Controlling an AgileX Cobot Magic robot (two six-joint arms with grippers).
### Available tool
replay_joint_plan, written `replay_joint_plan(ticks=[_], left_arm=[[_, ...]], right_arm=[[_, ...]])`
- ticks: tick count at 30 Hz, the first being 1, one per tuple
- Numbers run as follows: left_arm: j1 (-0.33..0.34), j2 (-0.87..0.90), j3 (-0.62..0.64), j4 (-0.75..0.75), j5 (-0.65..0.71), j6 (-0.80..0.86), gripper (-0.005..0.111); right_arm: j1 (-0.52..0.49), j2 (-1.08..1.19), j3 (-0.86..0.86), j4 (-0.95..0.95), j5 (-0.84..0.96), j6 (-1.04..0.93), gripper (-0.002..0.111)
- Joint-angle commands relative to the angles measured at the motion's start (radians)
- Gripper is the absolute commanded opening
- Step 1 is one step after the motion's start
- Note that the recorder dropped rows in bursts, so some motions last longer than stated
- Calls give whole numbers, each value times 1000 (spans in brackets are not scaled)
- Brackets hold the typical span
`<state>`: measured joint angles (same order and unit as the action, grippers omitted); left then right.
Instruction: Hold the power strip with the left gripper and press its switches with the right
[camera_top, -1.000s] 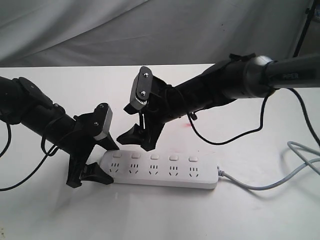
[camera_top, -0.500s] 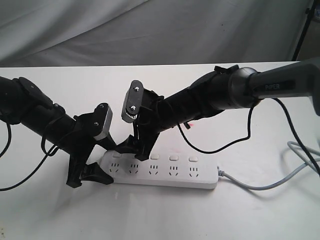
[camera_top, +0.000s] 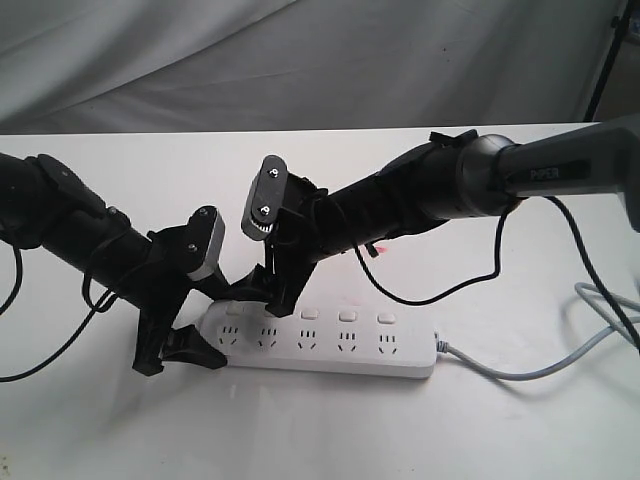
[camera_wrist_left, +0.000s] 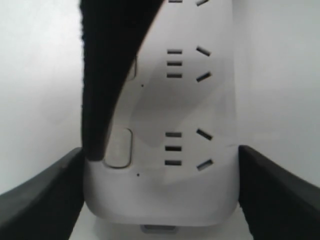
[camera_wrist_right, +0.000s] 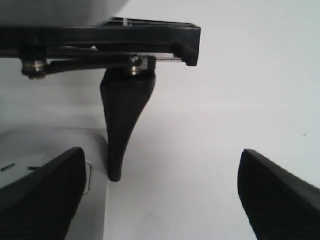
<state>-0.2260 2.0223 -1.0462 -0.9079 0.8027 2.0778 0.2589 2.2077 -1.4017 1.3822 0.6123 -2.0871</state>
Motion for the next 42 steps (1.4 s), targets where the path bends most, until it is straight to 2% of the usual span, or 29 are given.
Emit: replay_joint_plan(ticks=[1, 32, 42], left_arm=[[-5, 3, -4, 3, 6, -4, 6], [-5, 3, -4, 3, 6, -3, 6], [-5, 3, -4, 3, 6, -1, 6]], right_arm=[[14, -2, -3, 14, 1, -22, 76], [22, 32, -3, 36, -45, -51, 76], [22, 32, -3, -40, -38, -15, 76]])
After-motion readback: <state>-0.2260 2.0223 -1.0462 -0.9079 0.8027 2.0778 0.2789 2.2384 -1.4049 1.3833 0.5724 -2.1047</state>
